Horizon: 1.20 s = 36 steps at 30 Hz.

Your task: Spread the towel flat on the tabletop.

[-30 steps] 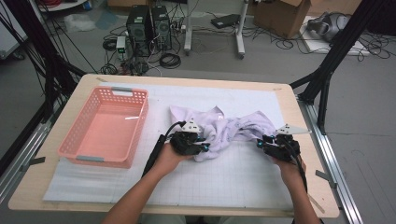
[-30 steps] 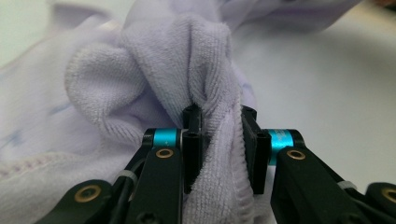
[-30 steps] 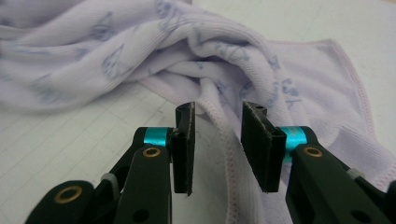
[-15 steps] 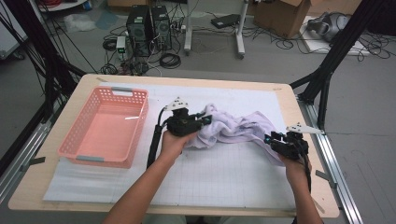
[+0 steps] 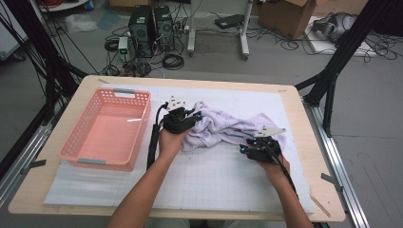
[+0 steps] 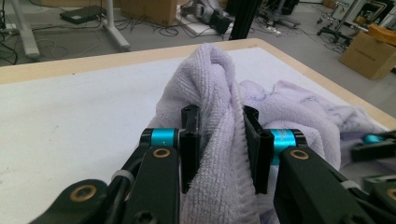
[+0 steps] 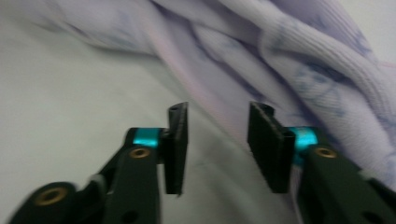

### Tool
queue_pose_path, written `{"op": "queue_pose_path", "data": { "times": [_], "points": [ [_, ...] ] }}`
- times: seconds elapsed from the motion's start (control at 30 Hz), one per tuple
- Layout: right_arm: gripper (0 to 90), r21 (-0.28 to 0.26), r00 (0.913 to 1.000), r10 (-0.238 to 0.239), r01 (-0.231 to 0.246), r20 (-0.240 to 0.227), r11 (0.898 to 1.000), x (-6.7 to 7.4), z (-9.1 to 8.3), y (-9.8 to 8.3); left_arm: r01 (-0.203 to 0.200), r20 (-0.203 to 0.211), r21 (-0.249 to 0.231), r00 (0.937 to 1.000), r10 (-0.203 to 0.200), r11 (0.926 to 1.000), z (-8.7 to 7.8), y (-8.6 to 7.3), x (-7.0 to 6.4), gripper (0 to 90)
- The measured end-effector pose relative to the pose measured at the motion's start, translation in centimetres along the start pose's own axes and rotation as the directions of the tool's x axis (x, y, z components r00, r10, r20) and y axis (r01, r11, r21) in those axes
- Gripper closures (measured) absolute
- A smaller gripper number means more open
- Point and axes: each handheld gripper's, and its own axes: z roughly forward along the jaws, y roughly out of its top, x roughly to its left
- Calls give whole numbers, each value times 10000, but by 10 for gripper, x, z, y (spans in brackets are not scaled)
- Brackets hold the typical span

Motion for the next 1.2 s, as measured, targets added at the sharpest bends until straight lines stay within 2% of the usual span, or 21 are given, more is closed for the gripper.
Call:
{"op": "queue_pose_path", "data": {
  "times": [0.07,0.13,0.2,0.23,0.27,0.33,0.37,0.43,0.53,0.6,0.67,0.7,0.73,0.77,0.8,0.87,0.9,1.0,1.03,1.1,1.2],
  "points": [
    [506,125,9980,-25,17,631,9999,-7,8,1,45,-1,64,10000,-45,10000,0,-1,2,719],
    [508,638,9905,-497,418,1282,9971,-14,16,4,74,21,144,10000,-75,9999,1,-2,4,719],
    [562,931,9897,-765,654,1208,9935,-20,21,11,134,14,177,9999,-134,9998,2,-2,6,719],
    [706,1174,9868,-1069,926,1213,9888,-22,23,15,207,-12,173,9998,-207,9996,3,-3,7,719],
    [803,1602,9751,-1632,1388,1504,9773,-23,24,20,270,-15,212,9996,-270,9994,4,-4,8,718],
    [858,2034,9777,-1844,1612,1006,9657,-34,27,32,320,-133,289,9994,-316,9991,5,-5,11,710],
    [862,2215,9676,-2200,1892,1236,9566,-38,28,38,421,-213,345,9989,-413,9985,5,-5,12,693],
    [862,2246,9559,-2291,1861,1836,9565,-51,27,55,623,-438,555,9972,-599,9965,7,-7,14,613],
    [861,1615,9432,-1911,1510,2717,9752,-68,23,81,694,-621,711,9960,-650,9951,6,-8,16,555],
    [860,898,9369,-1292,1054,3250,9904,-79,21,96,806,-653,550,9949,-770,9952,3,-6,18,524],
    [852,-128,9204,-278,356,3900,9993,-88,18,105,793,-638,414,9950,-765,9960,-1,-5,19,512],
    [819,-451,9138,293,-120,4050,9989,-92,18,107,822,-576,377,9951,-799,9959,-3,-4,19,508],
    [720,-499,9137,708,-555,4002,9972,-95,21,108,763,-496,373,9960,-744,9964,-5,-4,19,502],
    [657,-263,9200,932,-900,3806,9956,-96,25,108,661,-387,382,9972,-646,9971,-7,-4,19,498],
    [610,27,9279,867,-941,3626,9956,-94,28,107,541,-312,421,9981,-528,9976,-9,-4,19,498],
    [578,175,9467,587,-677,3169,9975,-86,30,103,466,-131,454,9989,-461,9979,-12,-5,20,496],
    [568,8,9515,572,-602,3024,9982,-81,28,100,422,-113,516,9991,-416,9978,-13,-6,20,496],
    [561,-719,9728,1160,-1035,2007,9920,-67,21,89,246,-63,570,9997,-243,9981,-16,-9,19,496],
    [563,-836,9823,1115,-997,1505,9915,-61,20,85,180,-71,598,9998,-176,9980,-17,-10,19,497],
    [570,-849,9923,786,-706,957,9939,-43,19,78,122,-108,594,9999,-116,9982,-19,-12,18,498],
    [572,-1126,9995,313,-321,-85,9931,-17,18,68,54,-168,685,9999,-43,9976,-21,-16,20,503]
  ]
}}
